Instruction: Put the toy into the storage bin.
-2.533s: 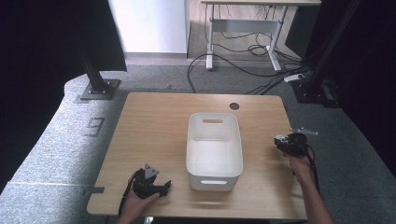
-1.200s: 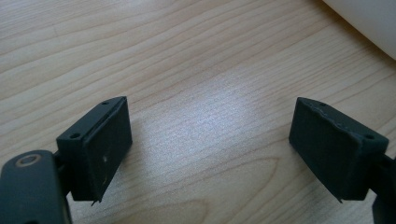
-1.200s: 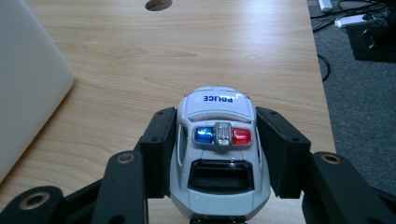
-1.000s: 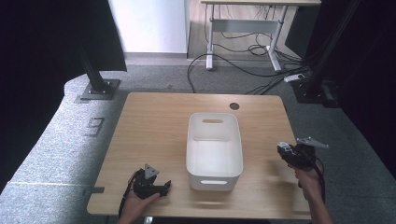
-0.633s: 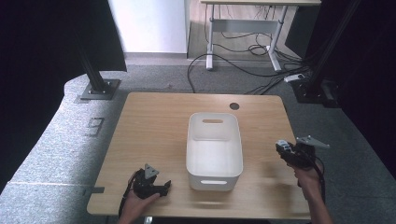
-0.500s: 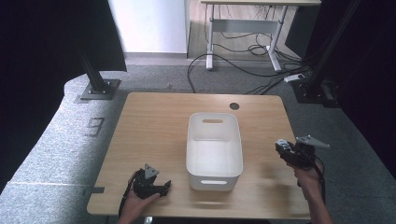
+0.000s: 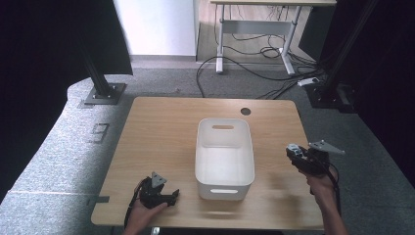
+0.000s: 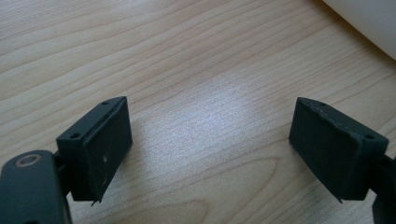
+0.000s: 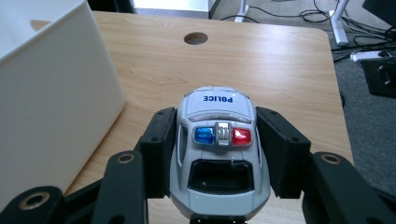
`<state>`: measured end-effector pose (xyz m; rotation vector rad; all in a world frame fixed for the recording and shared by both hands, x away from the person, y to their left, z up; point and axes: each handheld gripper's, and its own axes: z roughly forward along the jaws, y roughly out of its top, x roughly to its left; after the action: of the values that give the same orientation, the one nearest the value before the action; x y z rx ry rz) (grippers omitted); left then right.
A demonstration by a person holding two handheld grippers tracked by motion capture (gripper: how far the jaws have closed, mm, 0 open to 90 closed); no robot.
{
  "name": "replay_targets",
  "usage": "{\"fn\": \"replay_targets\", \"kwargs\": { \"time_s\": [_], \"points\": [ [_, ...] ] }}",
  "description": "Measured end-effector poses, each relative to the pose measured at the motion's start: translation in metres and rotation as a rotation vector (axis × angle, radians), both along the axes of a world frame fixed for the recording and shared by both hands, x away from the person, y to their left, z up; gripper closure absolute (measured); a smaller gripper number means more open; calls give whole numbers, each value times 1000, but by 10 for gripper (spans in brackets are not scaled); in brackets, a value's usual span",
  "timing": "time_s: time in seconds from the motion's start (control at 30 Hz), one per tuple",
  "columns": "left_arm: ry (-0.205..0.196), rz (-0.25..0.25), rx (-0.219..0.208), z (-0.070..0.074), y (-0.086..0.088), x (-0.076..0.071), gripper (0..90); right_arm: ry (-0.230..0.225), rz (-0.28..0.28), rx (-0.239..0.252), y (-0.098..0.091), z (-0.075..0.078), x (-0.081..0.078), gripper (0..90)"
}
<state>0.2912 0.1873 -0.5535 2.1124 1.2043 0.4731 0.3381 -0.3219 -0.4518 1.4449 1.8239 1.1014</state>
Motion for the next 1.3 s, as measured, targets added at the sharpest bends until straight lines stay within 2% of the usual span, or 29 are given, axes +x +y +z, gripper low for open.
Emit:
{"fn": "replay_targets", "kwargs": {
  "time_s": [0.3, 0.7, 0.87, 1.3],
  "points": [
    [0, 0, 0, 0, 0, 0, 130, -3, 10, 3, 5, 2, -1, 502],
    [0, -1, 0, 0, 0, 0, 131, -46, 24, -11, 16, 17, -8, 501],
    [0, -1, 1, 0, 0, 0, 130, -61, 48, 8, 23, 22, -10, 502],
    [-1, 0, 1, 0, 0, -1, 132, -82, 73, 9, 42, 33, -5, 501]
  ]
}}
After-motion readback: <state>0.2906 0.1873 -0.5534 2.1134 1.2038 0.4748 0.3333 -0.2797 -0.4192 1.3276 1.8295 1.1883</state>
